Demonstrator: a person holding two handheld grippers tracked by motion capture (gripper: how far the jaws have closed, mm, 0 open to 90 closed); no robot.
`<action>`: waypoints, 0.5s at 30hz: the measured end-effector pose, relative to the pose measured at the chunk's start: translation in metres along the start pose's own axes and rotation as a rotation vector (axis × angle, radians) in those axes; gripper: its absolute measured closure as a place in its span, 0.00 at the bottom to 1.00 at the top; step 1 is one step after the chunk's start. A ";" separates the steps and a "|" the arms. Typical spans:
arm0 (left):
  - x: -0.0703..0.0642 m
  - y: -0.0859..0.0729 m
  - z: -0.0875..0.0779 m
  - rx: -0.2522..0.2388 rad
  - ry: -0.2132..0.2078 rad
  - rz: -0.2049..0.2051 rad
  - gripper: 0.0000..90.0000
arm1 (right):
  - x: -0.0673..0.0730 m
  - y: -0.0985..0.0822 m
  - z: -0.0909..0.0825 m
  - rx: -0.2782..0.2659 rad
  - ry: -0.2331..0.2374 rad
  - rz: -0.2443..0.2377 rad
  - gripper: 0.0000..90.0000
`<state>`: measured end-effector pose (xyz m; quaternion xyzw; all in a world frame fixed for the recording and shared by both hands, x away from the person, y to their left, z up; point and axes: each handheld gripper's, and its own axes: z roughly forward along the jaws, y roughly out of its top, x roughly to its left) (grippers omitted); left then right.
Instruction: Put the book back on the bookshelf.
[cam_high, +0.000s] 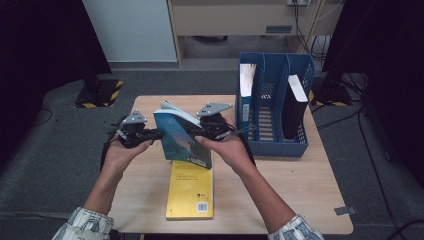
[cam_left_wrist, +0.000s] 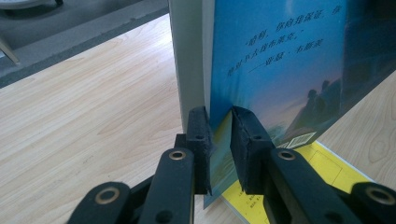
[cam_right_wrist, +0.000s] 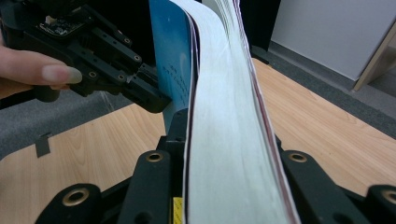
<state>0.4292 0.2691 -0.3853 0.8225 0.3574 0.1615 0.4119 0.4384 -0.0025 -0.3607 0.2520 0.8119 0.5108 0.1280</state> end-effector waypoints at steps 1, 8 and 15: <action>0.000 0.000 0.000 0.001 0.000 0.001 0.86 | 0.000 0.000 0.000 0.000 0.002 0.001 0.74; -0.001 -0.002 0.000 -0.007 0.006 0.000 0.84 | -0.001 0.001 0.001 0.001 0.000 0.000 0.80; -0.001 -0.024 0.006 -0.003 0.058 -0.046 0.51 | -0.001 0.002 0.001 0.003 0.007 -0.004 0.81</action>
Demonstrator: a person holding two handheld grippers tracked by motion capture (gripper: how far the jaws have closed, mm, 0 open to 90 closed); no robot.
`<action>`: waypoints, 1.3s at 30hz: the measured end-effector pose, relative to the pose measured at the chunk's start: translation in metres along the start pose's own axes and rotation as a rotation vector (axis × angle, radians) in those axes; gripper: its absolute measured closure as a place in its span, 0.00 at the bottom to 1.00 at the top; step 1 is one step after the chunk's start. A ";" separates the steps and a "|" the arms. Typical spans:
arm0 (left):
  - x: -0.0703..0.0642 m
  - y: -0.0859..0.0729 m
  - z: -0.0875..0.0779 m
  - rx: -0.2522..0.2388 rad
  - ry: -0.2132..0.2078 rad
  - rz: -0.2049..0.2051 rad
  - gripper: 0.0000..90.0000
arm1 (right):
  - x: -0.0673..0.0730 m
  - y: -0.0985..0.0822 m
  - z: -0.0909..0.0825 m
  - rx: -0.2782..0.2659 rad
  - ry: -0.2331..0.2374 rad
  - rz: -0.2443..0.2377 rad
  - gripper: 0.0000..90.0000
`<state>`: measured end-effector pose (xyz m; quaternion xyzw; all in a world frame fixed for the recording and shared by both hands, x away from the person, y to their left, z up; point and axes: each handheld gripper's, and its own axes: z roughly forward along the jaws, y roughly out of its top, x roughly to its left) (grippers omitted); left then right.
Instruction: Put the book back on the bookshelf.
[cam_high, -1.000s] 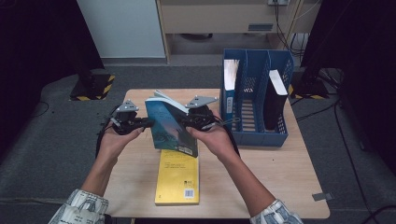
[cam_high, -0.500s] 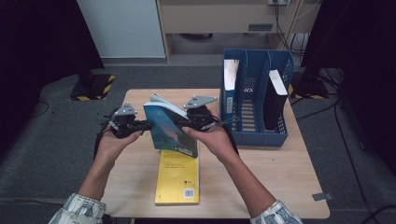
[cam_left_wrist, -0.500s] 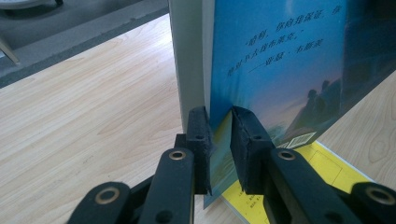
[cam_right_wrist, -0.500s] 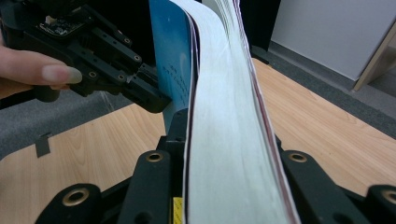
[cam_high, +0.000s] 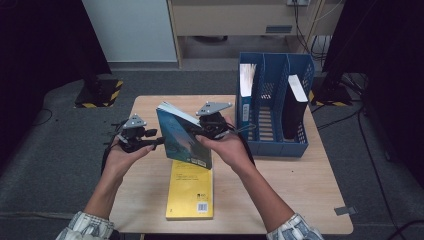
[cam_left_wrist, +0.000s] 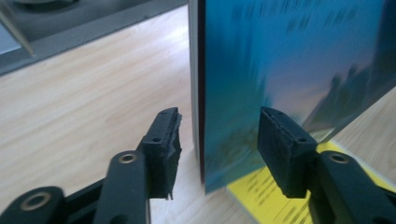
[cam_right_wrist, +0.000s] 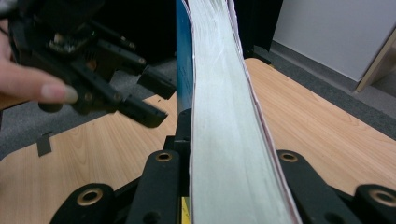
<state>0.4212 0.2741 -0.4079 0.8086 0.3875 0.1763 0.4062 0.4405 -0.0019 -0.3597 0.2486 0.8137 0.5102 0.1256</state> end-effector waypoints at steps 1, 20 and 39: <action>0.000 -0.007 0.001 0.003 0.002 -0.006 0.51 | -0.001 0.000 0.000 -0.001 0.004 0.005 0.81; 0.009 -0.096 0.024 0.136 0.085 -0.103 0.12 | -0.018 0.004 0.003 -0.002 -0.012 0.163 0.82; 0.011 -0.110 0.037 0.228 0.107 -0.103 0.09 | -0.024 0.011 -0.021 0.005 0.014 0.296 0.82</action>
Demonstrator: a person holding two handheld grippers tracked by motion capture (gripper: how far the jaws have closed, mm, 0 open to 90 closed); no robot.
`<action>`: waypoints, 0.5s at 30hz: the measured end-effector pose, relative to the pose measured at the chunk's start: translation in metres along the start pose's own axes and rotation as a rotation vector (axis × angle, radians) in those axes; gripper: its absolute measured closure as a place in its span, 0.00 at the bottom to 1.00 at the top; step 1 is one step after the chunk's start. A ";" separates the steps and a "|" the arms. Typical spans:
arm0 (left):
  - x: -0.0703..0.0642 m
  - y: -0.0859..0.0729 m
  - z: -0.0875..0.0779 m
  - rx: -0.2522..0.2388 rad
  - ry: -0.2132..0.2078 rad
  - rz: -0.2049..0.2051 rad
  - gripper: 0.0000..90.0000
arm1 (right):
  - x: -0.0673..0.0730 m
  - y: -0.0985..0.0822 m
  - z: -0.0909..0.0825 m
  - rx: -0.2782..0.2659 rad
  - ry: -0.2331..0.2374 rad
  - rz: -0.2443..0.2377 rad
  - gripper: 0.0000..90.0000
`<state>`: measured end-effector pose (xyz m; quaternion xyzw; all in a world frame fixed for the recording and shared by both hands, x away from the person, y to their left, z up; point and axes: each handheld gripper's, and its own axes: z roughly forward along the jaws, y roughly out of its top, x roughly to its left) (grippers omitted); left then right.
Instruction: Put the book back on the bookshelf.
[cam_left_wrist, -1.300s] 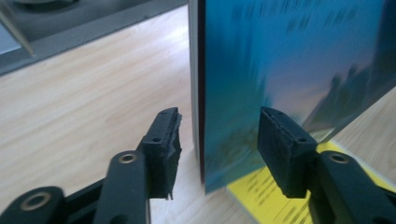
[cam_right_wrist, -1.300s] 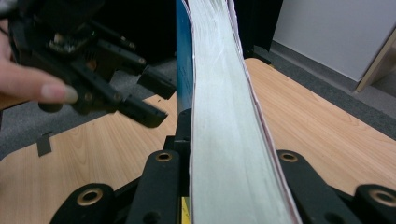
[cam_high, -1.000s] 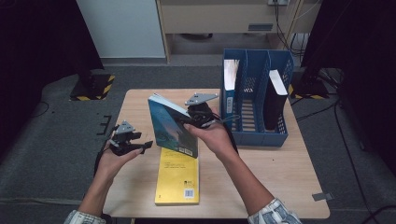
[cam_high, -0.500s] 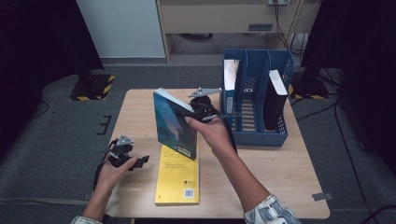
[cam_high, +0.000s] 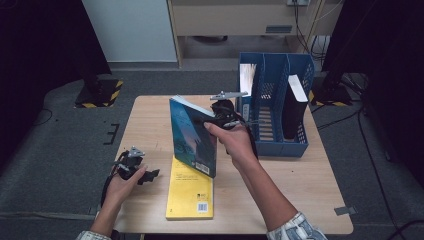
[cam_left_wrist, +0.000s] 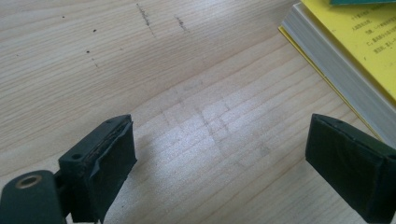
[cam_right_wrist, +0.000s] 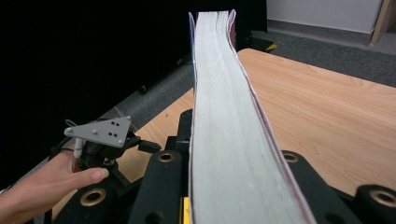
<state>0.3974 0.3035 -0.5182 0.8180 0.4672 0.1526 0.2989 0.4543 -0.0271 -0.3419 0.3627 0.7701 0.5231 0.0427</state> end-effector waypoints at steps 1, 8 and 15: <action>0.000 0.000 0.000 0.006 0.001 0.003 0.09 | 0.000 -0.001 -0.001 0.000 0.002 0.000 0.82; 0.000 -0.001 0.002 0.021 0.005 0.007 0.09 | -0.004 -0.003 -0.009 -0.009 0.011 0.023 0.82; -0.004 -0.002 0.005 0.028 0.000 0.020 0.08 | -0.004 -0.006 -0.019 -0.004 0.011 0.022 0.82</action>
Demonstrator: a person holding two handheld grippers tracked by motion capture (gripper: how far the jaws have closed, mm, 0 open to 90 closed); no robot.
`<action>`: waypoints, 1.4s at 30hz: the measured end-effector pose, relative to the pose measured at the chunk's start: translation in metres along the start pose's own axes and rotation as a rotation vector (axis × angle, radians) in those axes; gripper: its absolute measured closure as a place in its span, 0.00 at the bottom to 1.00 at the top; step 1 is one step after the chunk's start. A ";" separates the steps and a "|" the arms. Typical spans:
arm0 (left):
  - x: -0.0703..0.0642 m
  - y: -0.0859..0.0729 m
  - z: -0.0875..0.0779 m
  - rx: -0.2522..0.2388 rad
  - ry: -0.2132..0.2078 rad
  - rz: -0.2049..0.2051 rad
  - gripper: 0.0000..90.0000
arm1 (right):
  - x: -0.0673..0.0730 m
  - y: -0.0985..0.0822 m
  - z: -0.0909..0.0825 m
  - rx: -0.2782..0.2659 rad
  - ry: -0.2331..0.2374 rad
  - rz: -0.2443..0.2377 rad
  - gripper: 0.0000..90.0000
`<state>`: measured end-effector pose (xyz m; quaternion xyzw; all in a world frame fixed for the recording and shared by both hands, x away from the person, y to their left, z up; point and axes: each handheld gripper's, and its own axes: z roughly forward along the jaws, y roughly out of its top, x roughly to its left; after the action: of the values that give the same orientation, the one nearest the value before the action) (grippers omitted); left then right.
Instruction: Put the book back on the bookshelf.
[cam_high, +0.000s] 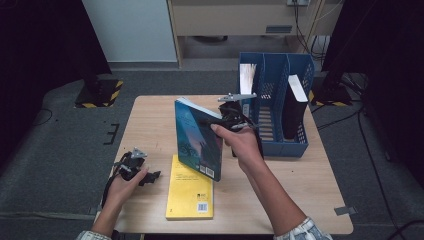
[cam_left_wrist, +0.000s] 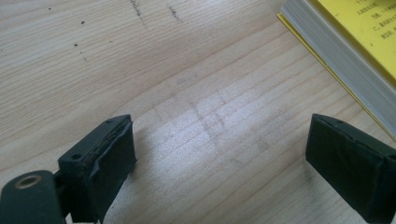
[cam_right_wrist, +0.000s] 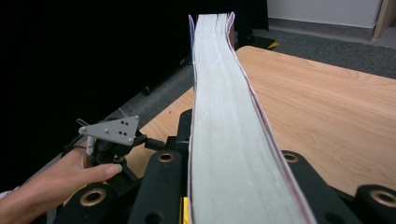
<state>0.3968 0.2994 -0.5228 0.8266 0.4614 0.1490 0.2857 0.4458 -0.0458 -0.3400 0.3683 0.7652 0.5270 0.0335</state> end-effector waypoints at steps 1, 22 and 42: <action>-0.001 0.000 0.001 0.007 0.000 0.003 0.08 | 0.000 -0.001 -0.004 0.001 -0.004 -0.002 0.81; -0.005 -0.006 0.004 -0.034 0.025 0.006 0.02 | -0.015 -0.020 -0.051 -0.023 -0.039 0.030 0.81; -0.005 -0.008 0.005 -0.052 0.028 0.002 0.01 | -0.029 -0.039 -0.087 -0.036 -0.077 0.058 0.81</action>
<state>0.3914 0.2964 -0.5315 0.8173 0.4604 0.1727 0.3003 0.4079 -0.1377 -0.3436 0.4096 0.7427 0.5269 0.0540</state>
